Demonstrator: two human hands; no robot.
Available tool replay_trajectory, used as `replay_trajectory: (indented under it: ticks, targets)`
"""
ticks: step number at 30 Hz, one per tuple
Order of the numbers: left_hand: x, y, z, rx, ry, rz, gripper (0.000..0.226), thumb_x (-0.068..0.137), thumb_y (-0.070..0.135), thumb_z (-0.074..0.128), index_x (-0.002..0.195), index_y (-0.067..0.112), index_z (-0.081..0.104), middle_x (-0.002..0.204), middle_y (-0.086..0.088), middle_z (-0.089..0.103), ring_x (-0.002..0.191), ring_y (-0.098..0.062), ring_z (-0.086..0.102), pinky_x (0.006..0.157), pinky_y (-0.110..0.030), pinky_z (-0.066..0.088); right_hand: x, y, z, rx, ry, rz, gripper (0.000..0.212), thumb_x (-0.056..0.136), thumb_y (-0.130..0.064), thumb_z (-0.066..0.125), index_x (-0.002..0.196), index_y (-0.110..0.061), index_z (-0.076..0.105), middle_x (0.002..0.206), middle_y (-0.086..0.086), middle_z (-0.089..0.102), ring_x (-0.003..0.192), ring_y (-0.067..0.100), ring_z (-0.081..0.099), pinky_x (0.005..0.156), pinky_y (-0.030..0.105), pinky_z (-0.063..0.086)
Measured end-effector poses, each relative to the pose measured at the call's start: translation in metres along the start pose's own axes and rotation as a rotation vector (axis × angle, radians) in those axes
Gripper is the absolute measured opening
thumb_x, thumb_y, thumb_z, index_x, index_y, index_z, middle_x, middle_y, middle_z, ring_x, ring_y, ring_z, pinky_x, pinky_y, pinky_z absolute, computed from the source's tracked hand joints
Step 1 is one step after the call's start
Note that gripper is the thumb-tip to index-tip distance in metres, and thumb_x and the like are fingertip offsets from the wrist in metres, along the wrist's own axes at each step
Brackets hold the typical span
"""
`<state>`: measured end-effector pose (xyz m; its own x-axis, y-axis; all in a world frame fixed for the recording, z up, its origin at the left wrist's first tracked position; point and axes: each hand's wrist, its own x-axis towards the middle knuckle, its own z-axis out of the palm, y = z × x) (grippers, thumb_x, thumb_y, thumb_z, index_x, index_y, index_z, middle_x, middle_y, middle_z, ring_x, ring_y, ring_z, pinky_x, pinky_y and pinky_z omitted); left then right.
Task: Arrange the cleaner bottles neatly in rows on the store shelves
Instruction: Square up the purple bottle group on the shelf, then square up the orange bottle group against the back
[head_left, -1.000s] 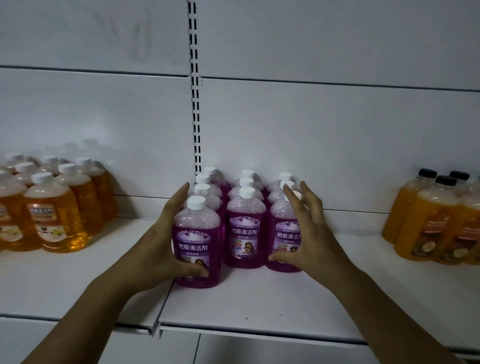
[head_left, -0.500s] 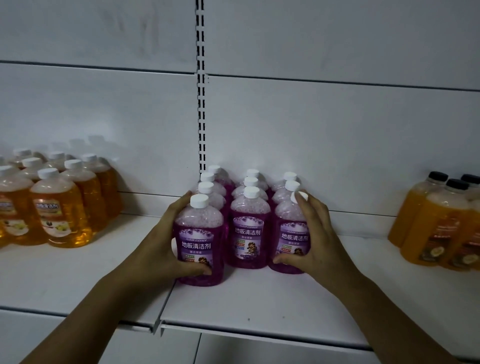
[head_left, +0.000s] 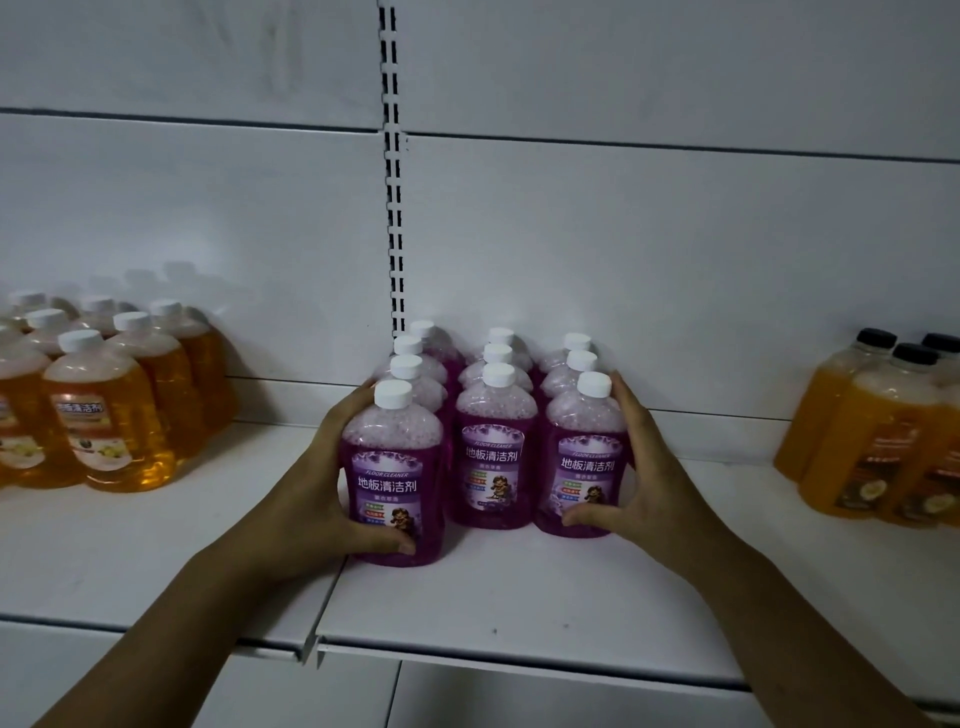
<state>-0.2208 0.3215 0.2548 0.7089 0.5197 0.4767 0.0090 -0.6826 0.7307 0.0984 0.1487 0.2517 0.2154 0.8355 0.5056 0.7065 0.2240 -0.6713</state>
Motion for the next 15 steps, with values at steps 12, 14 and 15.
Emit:
replay_trajectory:
  ticks: [12, 14, 15]
  targets:
    - [-0.023, 0.024, -0.012, 0.201, 0.211, 0.015, 0.117, 0.07, 0.074, 0.076, 0.164, 0.047, 0.012, 0.168, 0.027, 0.025, 0.152, 0.0, 0.033, 0.12, -0.047, 0.037, -0.02, -0.032, -0.012, -0.256, 0.1, 0.028, 0.122, 0.068, -0.057, 0.088, 0.154, -0.063, 0.003, 0.166, -0.024, 0.018, 0.152, 0.001, 0.022, 0.118, 0.031, 0.031]
    - [-0.034, 0.032, -0.012, 0.292, 0.29, 0.043, 0.105, 0.078, 0.067, 0.073, 0.165, 0.038, 0.021, 0.166, 0.023, 0.031, 0.15, 0.002, 0.035, 0.118, -0.048, 0.041, -0.031, -0.04, -0.015, -0.307, 0.141, 0.058, 0.112, 0.072, -0.064, 0.081, 0.16, -0.05, 0.013, 0.169, -0.015, 0.021, 0.153, 0.005, 0.024, 0.117, 0.035, 0.033]
    - [-0.039, 0.037, -0.012, 0.332, 0.326, 0.065, 0.1, 0.08, 0.063, 0.074, 0.164, 0.033, 0.027, 0.163, 0.024, 0.034, 0.148, 0.005, 0.035, 0.117, -0.046, 0.042, -0.037, -0.045, -0.016, -0.334, 0.162, 0.072, 0.108, 0.074, -0.067, 0.077, 0.161, -0.044, 0.017, 0.169, -0.012, 0.023, 0.151, 0.003, 0.025, 0.117, 0.035, 0.034]
